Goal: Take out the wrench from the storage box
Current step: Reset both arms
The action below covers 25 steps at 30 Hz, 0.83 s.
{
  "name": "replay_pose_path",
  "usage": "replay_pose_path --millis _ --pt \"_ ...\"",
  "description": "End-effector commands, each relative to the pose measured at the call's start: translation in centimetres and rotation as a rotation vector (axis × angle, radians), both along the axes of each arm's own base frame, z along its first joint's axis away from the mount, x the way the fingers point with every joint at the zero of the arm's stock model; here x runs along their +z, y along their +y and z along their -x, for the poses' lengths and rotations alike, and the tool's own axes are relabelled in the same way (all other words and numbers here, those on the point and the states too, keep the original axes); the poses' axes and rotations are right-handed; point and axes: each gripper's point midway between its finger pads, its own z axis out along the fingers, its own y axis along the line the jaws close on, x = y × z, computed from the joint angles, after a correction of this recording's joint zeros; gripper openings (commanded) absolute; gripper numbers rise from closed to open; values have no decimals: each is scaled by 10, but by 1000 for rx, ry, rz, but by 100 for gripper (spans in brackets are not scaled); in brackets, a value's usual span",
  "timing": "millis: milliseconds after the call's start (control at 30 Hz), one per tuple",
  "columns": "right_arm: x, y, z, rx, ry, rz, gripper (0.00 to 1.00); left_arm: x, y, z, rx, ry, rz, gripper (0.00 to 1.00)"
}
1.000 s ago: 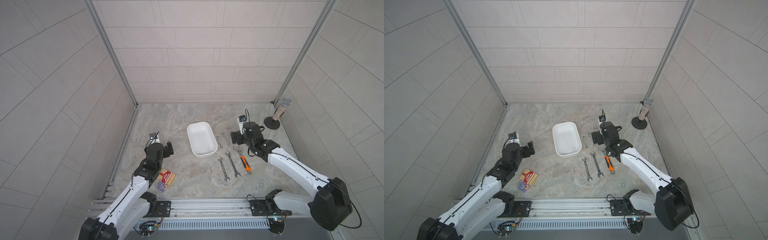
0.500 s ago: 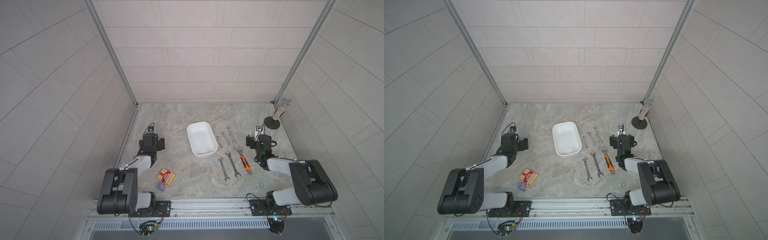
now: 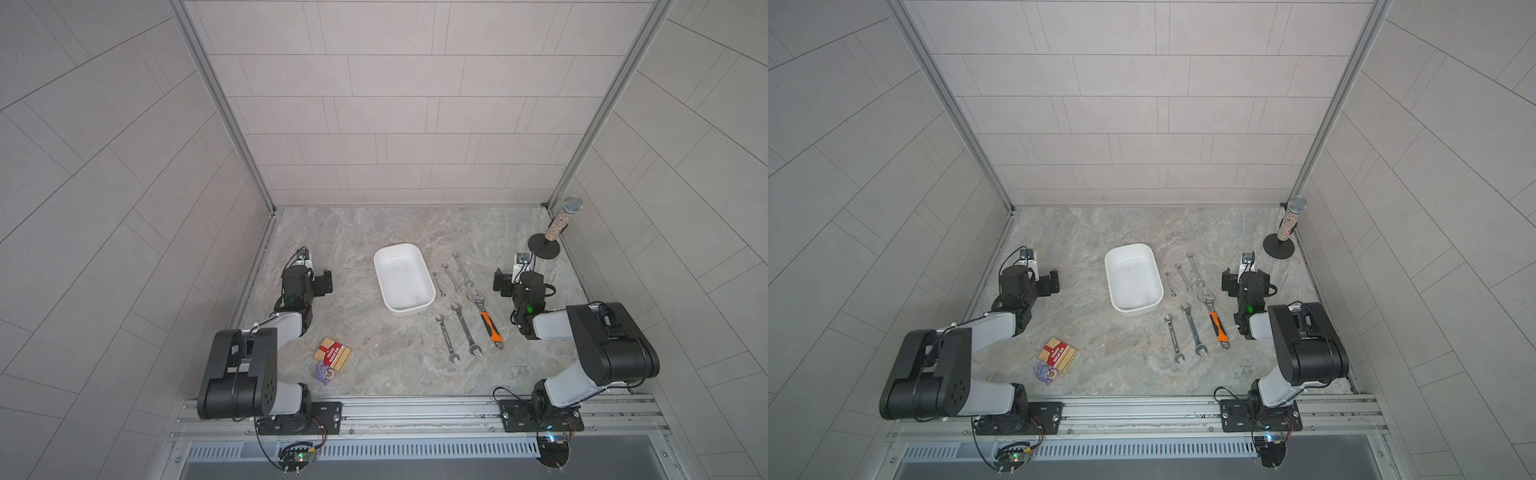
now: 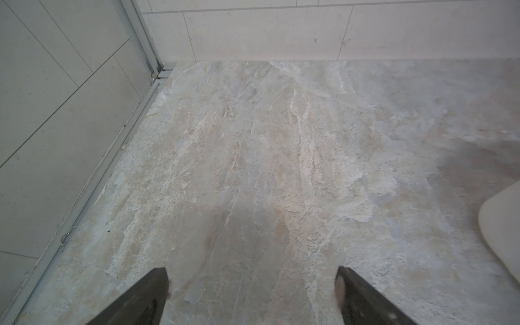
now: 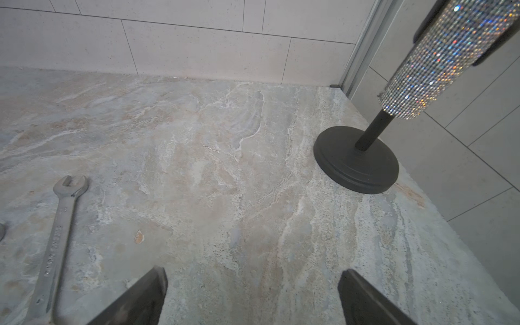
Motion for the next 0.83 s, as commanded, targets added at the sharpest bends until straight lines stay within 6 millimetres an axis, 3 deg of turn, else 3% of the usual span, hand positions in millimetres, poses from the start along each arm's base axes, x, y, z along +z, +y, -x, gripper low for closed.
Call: replay_pose_path --millis 0,167,400,567,800 --pt "4 1 -2 4 -18 -10 100 15 3 4 48 -111 49 100" --pt "4 1 -2 3 -17 -12 100 2 10 -5 83 -105 65 100" --pt "4 1 -2 3 -18 -12 100 -15 -17 -19 -37 -52 -12 100" --pt "2 3 -6 19 5 -14 100 -20 -1 -25 55 -40 -4 100" --pt "3 4 -3 22 -17 -13 100 -19 -1 -23 60 -38 -2 100"
